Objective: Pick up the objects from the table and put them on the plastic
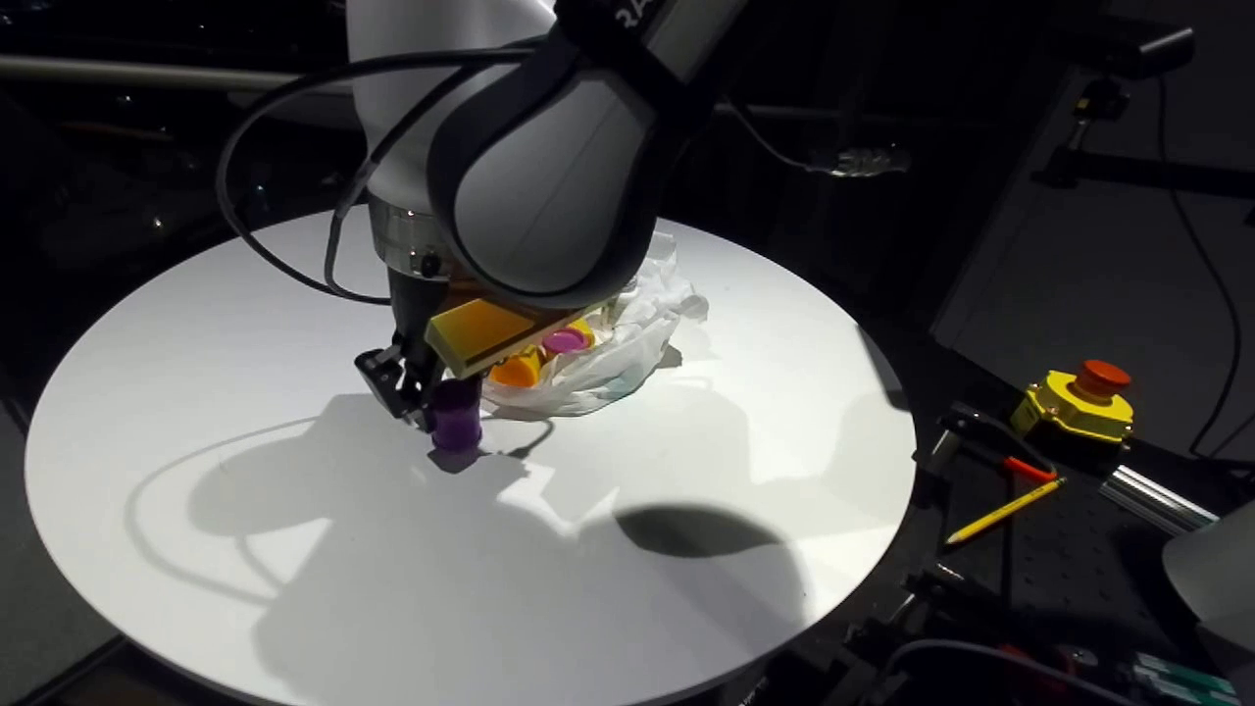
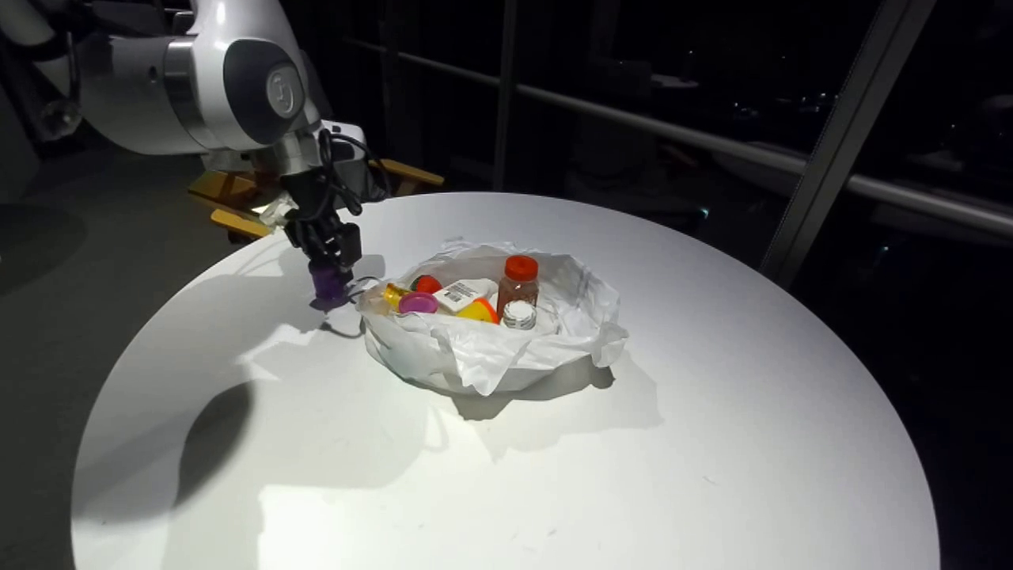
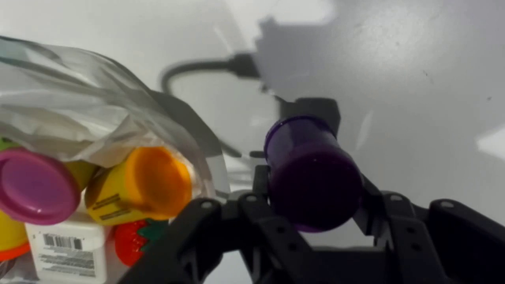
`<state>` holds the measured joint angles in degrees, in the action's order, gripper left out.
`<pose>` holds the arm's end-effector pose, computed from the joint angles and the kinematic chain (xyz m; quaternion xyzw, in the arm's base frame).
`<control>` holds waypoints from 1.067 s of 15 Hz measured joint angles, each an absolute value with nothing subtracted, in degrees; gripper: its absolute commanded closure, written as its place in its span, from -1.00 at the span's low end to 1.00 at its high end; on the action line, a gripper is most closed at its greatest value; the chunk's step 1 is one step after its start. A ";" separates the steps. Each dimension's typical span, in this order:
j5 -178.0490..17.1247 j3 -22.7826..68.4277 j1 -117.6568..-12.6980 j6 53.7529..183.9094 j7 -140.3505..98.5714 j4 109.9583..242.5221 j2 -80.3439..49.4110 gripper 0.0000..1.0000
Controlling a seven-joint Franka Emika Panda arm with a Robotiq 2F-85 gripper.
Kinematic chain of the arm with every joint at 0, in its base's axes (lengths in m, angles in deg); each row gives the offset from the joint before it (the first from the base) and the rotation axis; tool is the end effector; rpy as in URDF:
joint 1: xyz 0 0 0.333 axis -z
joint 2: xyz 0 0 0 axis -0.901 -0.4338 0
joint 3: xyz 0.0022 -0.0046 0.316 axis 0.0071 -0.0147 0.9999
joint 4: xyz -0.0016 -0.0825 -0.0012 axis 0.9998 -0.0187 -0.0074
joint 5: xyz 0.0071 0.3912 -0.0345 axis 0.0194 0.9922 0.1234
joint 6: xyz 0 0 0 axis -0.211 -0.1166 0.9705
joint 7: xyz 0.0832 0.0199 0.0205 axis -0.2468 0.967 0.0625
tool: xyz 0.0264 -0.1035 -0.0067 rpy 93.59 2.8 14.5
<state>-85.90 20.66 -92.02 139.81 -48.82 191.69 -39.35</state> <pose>0.5927 0.2437 0.1445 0.9955 -0.0157 0.0879 0.0315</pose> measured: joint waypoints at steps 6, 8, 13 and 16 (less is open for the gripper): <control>-88.64 14.13 -93.93 139.75 -53.01 191.77 -32.99 0.50; -89.08 12.64 -92.79 139.67 -53.48 191.86 -31.63 0.50; -88.97 12.82 -85.91 139.69 -53.35 191.85 -33.09 0.50; -88.64 13.49 -82.23 139.67 -52.51 191.83 -34.82 0.50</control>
